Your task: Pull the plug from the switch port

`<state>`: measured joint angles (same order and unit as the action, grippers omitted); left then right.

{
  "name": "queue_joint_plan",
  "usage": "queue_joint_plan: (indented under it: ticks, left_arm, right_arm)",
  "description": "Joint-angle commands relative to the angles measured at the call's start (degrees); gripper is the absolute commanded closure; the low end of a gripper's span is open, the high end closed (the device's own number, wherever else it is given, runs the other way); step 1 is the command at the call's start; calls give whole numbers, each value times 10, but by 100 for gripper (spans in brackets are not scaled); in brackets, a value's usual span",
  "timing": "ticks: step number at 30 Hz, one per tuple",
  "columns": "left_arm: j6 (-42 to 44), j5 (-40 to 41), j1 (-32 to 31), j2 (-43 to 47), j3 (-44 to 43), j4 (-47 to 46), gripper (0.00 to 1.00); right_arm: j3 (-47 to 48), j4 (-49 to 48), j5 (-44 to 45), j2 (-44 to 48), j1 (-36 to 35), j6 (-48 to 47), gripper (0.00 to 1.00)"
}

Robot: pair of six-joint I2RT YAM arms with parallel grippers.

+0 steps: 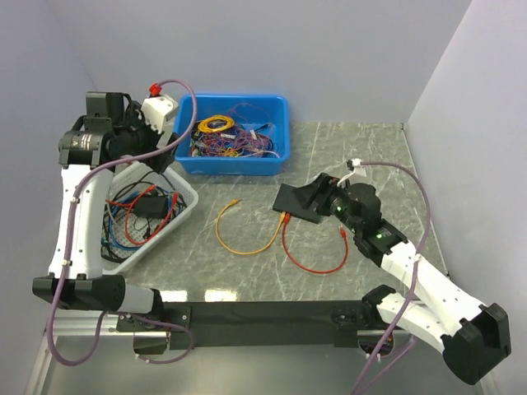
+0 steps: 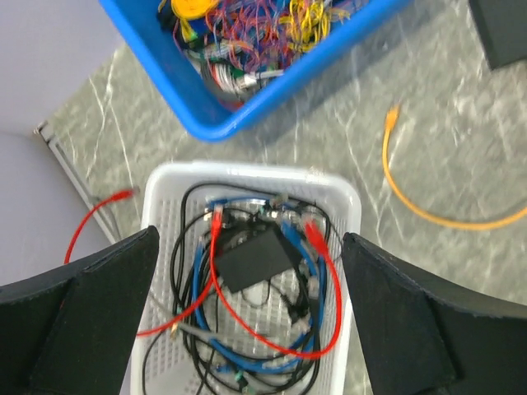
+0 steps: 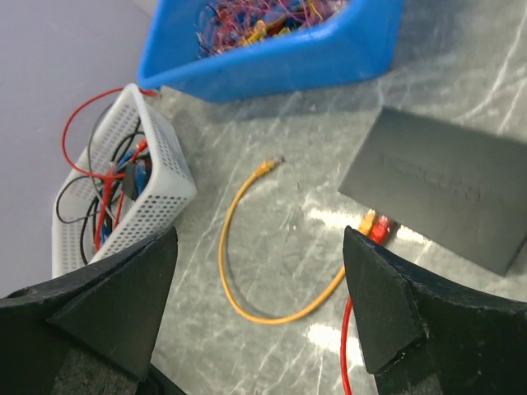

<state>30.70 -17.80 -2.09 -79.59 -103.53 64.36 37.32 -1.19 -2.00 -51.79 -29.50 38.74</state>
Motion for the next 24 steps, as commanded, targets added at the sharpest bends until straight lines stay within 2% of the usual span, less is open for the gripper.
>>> queue_joint_plan:
  ticks: [1, 4, 6, 7, 9, 10, 12, 13, 16, 17, 20, 24]
  left_arm:
    - [-41, 35, -24, -20, 26, -45, 1]
    - [-46, 50, -33, -35, 41, -56, 1]
    - [-49, -28, -43, -39, 40, -48, 1]
    - [-50, -55, -68, -39, 43, -49, 1]
    - [-65, -74, -107, -37, 53, -80, 1]
    - [-73, -63, -155, -38, 73, -98, 1]
    - [-92, -37, -202, -50, 96, -136, 1]
    - [-94, -8, -245, -59, 118, -171, 1]
    - [-104, 46, -301, -121, 133, -218, 1]
    - [-107, 65, -310, -163, 125, -217, 1]
    - [-118, 53, -326, -235, 85, -212, 1]
    - [-134, 24, -327, -280, 82, -222, 1]
  right_arm:
    - [-9, -34, -3, 5, 0, 40, 13]
    - [-22, -31, 2, 8, 0, 42, 13]
    - [-31, -30, 4, 7, 1, 48, 13]
    - [-36, -36, 2, 5, 1, 55, 13]
    - [-58, -54, -9, -8, 1, 82, 14]
    - [-66, -77, -24, -16, 1, 91, 15]
    - [-84, -100, -30, -41, 2, 114, 17]
    - [-88, -122, -33, -52, 1, 122, 18]
    - [-104, -176, -43, -99, 5, 153, 22]
    - [-109, -189, -55, -126, 5, 167, 26]
    - [-123, -233, -62, -175, 9, 200, 38]
    - [-144, -280, -45, -216, 12, 232, 45]
